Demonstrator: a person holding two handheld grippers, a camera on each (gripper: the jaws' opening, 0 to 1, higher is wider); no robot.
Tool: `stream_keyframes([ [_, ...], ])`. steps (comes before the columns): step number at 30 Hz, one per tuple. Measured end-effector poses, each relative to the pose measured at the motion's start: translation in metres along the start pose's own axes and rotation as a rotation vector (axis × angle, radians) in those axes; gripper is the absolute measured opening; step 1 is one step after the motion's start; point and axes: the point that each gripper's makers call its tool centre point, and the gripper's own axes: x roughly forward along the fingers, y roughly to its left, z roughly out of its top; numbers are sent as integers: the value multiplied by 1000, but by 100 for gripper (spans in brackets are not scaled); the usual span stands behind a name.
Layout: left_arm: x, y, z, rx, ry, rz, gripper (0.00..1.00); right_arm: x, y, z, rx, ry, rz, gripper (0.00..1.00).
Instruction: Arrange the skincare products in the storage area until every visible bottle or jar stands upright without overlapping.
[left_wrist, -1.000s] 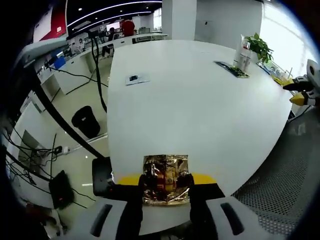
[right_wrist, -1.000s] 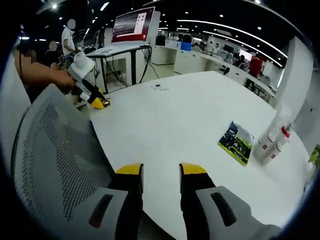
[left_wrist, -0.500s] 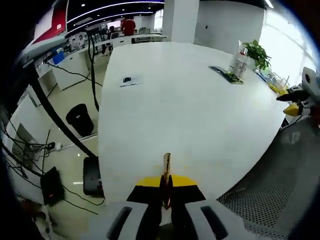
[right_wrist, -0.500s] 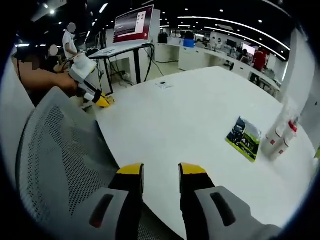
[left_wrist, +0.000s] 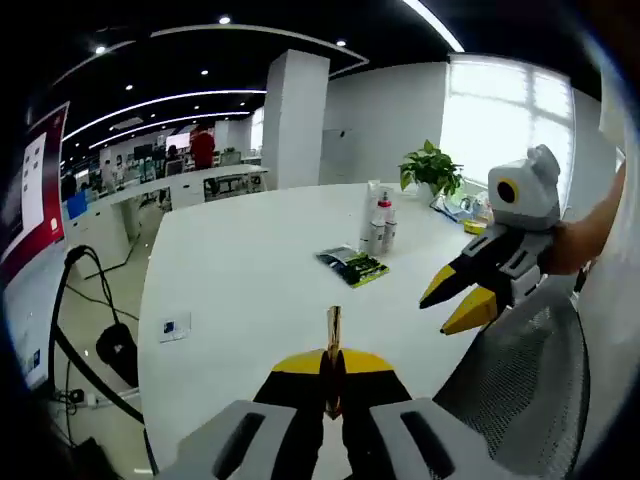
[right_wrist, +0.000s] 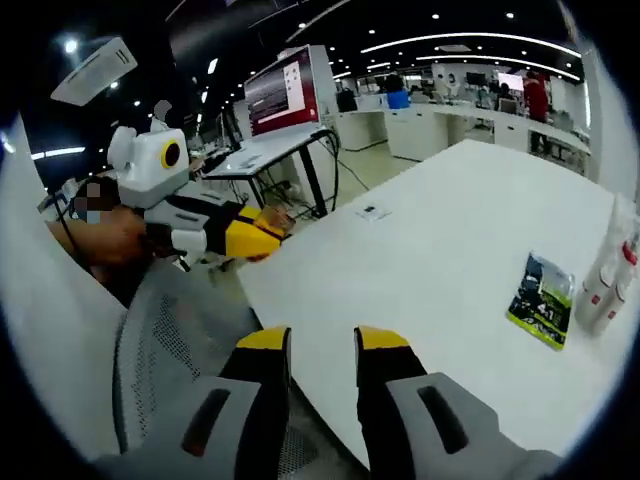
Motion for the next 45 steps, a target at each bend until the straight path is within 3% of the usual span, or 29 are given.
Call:
stream_keyframes([
  [1,5,-11,-4,51,8,-26,4,0,2,5,-13,-7,6,22],
  [5,9,-21,-15,143,-6,-42,4,2,14,12,-50,25,73,25],
  [7,8,-17,-19,145,-9,-26,4,1,17,15,-80,35,94,24],
  [9,5,-7,-11,206,-47,38,4,0,19,16,-114,49,110,23],
  [11,7,-11,-6,188,-84,26,5,0,19,20,-162,55,110,22],
  [20,15,-23,-12,263,-60,7,6,7,23,12,-264,122,110,17],
  [24,13,-24,-8,276,-75,4,6,9,25,4,-312,164,120,9],
  [30,10,-25,-4,304,-97,15,5,12,26,4,-386,175,114,9],
  [37,9,-31,-5,324,-89,-11,4,12,27,-3,-576,235,136,1],
  [39,9,-32,-6,324,-89,-15,4,11,26,-2,-647,225,141,0],
  [42,7,-28,-1,331,-107,14,10,9,27,0,-613,210,149,0],
  [45,4,-19,10,289,-161,55,26,7,22,6,-512,180,151,0],
])
